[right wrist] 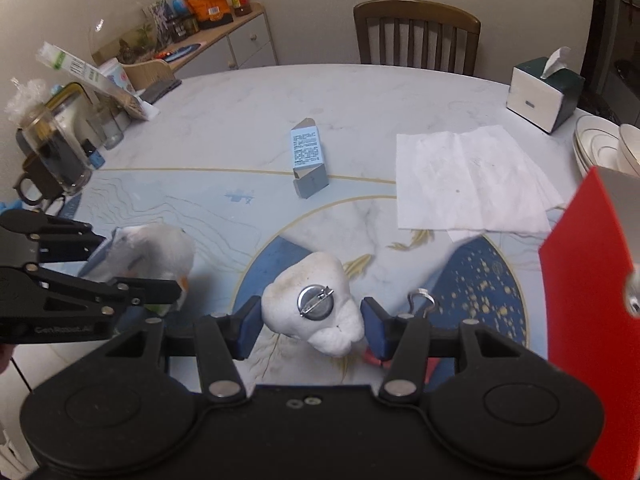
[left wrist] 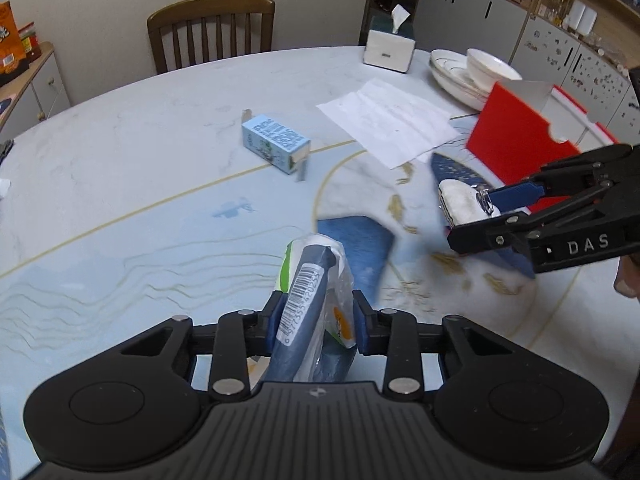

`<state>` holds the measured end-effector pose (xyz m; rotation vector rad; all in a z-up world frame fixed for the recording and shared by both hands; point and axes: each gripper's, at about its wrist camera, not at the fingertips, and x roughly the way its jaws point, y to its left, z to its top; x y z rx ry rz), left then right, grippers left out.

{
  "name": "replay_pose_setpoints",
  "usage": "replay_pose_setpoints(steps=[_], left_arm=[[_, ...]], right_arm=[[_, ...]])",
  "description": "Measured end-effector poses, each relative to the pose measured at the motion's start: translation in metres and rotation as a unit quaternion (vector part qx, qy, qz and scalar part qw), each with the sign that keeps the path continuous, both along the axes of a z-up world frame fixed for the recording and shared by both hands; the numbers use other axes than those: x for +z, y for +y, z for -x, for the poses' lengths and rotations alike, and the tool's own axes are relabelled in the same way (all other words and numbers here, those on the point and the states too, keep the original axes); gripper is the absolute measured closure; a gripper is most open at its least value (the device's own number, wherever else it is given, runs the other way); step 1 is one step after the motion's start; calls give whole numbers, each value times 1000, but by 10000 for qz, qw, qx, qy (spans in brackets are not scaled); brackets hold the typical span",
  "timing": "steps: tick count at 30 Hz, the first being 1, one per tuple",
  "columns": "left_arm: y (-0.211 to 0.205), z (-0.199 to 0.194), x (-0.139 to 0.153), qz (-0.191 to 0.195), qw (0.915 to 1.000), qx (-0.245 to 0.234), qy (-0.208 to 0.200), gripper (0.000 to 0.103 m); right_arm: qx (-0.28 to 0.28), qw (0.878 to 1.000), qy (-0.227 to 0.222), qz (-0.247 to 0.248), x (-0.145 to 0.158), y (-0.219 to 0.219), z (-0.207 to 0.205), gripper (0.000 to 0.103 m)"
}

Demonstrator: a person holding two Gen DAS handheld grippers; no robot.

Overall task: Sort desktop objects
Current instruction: 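Carry the wipes pack and plush toy over the red-and-white box with both tools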

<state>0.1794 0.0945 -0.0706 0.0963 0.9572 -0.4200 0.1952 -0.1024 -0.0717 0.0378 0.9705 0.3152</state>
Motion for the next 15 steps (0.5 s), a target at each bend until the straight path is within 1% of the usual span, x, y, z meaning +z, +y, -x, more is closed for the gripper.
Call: replay_pose_setpoints(steps=[5,8,15], left_arm=[[-14,18,12,141,9999,-83,34,70],[-27,27,20,226,9996,-159,19,70],[-61,42,41,378,9985,-388,-98,70]], right_arm=[[11,10000,25,28,11,-7,23,51],[-10,10000,30,-36,17,-14,36,51],[-4,9999,-110,66,36,-38,61,51]])
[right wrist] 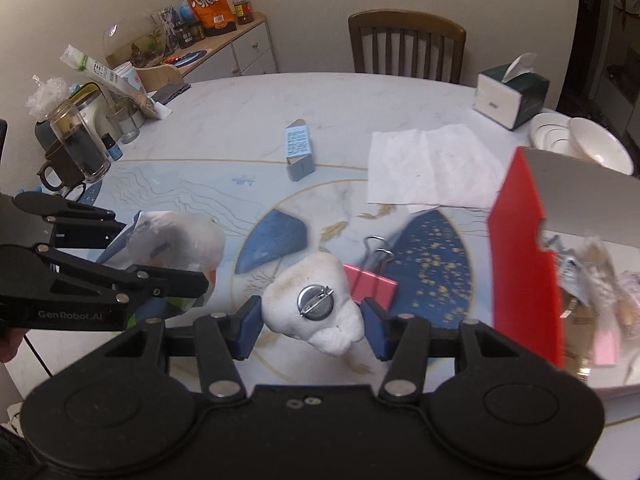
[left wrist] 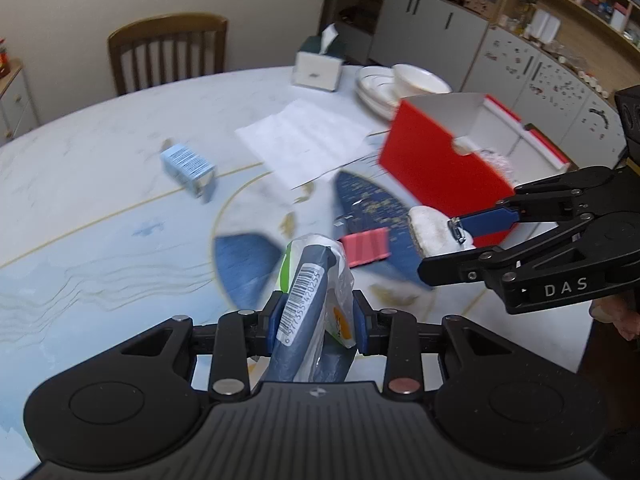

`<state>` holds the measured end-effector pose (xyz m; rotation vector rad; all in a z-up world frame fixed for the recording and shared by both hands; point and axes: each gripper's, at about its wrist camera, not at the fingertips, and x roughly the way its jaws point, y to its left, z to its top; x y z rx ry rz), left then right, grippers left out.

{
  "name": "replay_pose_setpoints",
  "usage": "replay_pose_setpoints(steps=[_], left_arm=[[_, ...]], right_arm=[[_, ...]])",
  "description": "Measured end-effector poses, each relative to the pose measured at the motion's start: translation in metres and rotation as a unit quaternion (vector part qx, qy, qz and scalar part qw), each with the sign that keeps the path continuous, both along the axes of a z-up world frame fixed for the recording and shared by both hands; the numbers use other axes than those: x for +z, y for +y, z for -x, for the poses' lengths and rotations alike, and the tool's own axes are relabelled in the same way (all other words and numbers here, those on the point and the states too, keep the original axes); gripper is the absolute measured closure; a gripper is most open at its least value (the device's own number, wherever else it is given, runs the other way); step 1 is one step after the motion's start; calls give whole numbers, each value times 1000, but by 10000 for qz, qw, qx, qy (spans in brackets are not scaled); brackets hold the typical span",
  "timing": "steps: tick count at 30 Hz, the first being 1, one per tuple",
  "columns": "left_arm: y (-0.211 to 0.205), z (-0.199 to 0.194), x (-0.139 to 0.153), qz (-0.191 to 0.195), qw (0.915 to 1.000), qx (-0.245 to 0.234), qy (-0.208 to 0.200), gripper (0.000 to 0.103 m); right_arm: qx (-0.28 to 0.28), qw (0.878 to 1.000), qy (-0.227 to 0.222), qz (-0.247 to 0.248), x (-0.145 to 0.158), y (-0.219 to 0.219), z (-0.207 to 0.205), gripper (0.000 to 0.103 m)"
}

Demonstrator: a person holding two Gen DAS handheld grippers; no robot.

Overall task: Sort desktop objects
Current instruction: 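Carry the wipes pack and plush toy over the red-and-white box with both tools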

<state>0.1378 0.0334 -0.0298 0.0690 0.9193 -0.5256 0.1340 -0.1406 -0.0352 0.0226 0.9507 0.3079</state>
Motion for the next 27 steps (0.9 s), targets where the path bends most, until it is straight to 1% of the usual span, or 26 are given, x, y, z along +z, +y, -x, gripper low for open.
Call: replay_pose_setpoints(steps=[13,20,27], left_arm=[[-84,2,26,91,9991,-379,-188,70],[-132,-4,34,147,9981,-519,-301,70],[-180,-15,44,109,9967,-651,-473,70]], right_arm=[[-252,9995,-200,-4,20,-65,24,51],[-398,9986,-341,-31,28,-108,28,51],[-553,9975,-437,-16,28,-159,26,51]])
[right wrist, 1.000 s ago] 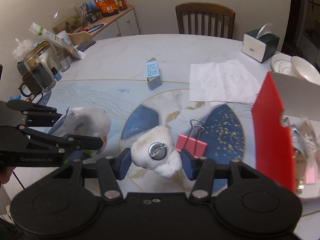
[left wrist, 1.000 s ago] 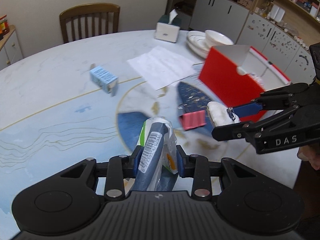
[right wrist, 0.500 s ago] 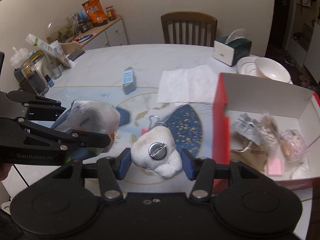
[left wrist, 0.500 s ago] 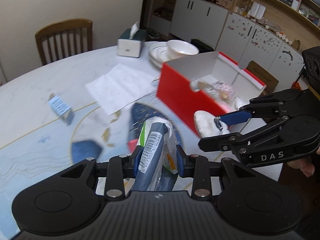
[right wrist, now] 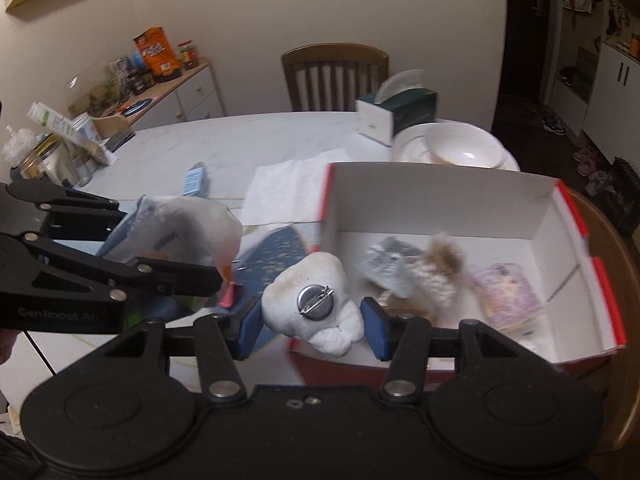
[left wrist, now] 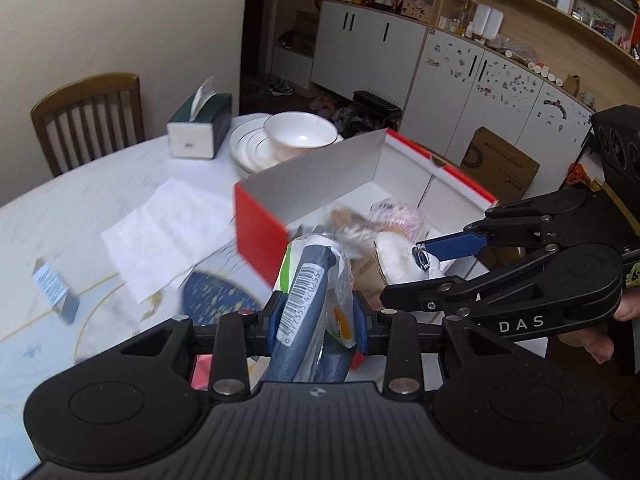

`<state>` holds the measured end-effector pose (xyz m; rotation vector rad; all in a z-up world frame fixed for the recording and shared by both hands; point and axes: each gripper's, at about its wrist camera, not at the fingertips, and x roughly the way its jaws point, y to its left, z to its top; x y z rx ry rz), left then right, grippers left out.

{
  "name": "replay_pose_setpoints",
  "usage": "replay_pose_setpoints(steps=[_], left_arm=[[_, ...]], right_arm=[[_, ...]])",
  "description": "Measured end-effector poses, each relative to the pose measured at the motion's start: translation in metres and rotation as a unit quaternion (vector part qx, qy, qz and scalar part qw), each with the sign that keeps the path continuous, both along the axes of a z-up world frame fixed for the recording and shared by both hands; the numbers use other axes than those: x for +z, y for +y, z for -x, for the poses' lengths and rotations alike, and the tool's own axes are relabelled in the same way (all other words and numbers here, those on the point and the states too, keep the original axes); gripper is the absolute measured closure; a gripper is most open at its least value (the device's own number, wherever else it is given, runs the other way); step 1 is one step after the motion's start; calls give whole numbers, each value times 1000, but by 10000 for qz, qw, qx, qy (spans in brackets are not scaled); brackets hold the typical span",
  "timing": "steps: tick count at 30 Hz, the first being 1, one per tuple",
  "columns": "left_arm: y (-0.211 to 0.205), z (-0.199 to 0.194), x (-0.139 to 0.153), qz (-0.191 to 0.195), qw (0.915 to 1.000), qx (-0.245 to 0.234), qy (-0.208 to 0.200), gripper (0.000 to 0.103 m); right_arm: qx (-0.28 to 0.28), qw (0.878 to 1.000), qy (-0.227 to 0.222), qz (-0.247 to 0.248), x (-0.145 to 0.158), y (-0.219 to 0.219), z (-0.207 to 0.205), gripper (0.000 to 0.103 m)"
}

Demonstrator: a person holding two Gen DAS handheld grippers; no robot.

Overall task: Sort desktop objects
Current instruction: 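Carry the wipes pack and plush toy over the red-and-white box with both tools, then open the left tool to drop the wipes pack while the right tool releases the plush toy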

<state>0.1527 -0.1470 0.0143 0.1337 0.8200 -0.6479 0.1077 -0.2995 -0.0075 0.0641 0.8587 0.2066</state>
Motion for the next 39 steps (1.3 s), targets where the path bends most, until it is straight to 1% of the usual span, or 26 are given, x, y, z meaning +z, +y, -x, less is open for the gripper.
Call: replay_pose_setpoints(steps=[10,16,19,21,26,28,35,39], left_arm=[[-58,-28,4,-21,9999,-123,-36,70],[-87,-43,-6,-156,9996,-214,47,70],[-101,-46,-10,-272,9993,-256,14,70],[-108,-49,-13,-280,9991,-305,-3,70],[-124,-57,-24,-390,9986,-361,70,70],[-132,-59,-30,-520,9977,-424,74,70],[-150,-62,-52,-741,9952,-598,223,70],[-152,-62,-60,-780,9943,-656,310,70]], right_arm=[[-189,9997,-27,117,-3,-58,-7,51],[-344,9992,13,209,-10,-88,-16,51],[-431,9988,52,235,-16,-101,-20,51],[-475,9986,74,215,-20,-110,-23,51],[-503,9983,150,252,-33,-123,-34,51],[-478,9983,223,228,-38,-126,-38,51],[-186,9981,476,334,-59,-129,-50,51],[-50,9969,648,451,-68,-127,-52,51]])
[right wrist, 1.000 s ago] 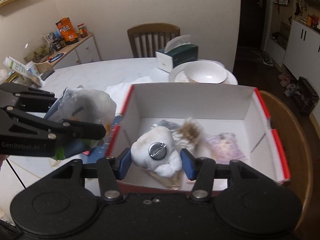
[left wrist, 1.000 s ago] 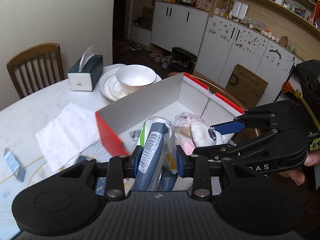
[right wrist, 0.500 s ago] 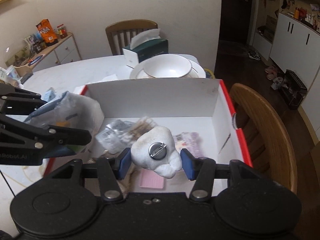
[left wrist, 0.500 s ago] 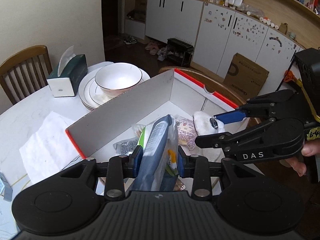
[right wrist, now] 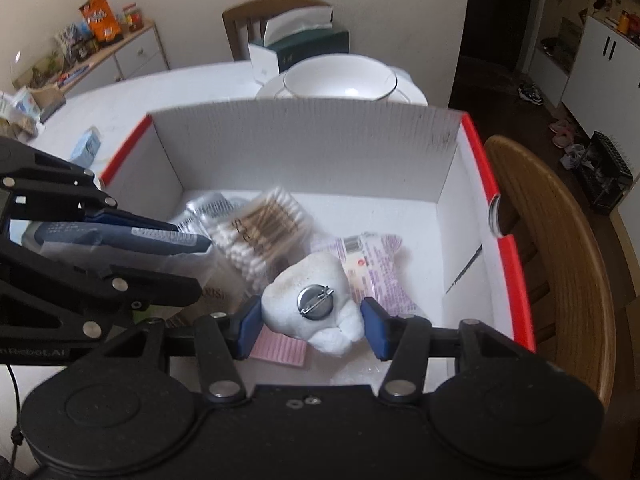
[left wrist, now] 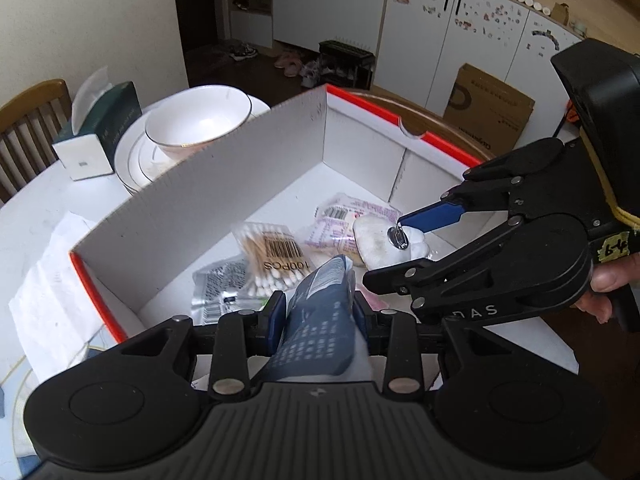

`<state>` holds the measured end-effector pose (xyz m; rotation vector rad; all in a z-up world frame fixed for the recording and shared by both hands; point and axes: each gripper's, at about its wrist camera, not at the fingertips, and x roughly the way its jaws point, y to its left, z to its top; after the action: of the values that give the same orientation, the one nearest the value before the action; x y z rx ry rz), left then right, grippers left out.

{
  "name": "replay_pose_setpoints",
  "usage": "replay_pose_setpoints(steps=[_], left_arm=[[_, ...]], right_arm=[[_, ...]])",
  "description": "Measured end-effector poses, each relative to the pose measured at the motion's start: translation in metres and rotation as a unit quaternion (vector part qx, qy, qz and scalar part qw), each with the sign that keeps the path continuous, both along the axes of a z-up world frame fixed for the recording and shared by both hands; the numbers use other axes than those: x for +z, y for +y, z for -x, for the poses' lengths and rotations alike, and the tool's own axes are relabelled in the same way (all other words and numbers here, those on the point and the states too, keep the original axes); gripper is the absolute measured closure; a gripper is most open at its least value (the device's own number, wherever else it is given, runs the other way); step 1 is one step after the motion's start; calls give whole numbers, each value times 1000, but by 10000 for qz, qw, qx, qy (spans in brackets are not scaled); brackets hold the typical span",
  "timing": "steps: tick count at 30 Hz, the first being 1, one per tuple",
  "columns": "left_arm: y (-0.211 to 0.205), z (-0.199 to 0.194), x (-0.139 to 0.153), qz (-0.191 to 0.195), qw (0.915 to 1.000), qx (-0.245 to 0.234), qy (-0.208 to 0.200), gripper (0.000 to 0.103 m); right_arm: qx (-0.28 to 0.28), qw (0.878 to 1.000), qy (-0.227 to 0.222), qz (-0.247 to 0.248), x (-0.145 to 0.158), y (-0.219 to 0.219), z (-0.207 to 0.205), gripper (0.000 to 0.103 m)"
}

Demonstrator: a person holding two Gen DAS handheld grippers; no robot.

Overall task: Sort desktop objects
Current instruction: 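Open the left tool to drop the wipes pack while the right tool releases the plush toy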

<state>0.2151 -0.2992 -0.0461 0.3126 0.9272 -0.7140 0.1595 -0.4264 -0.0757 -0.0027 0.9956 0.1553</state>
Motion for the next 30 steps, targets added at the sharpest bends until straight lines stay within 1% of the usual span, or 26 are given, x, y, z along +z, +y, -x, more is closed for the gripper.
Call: replay_pose_setpoints(steps=[11,17,24,26,29,30], left_arm=[[-10,-2,-11,-67,9999,-97,117,70],[-17,-6,-20,-161,9997,-135,156,70],[-17,-14,-27,-84,9990,-60,431,69],[-17,-13,-27,-83,9990,-73,426,68],[-16,-13,-27,-25,9990,5,450,59],[-14,-14,-26,16,9989,47,472,49]], right_arm=[[75,9995,269,172,-14,-4,-7,50],[-8,9990,383,244,-20,-12,-9,50],[15,9990,425,167,-23,-15,-7,48],[24,9990,421,118,-22,-18,-5,47],[63,9991,411,58,-21,-19,-4,46],[73,9991,408,31,-21,-19,-4,45]])
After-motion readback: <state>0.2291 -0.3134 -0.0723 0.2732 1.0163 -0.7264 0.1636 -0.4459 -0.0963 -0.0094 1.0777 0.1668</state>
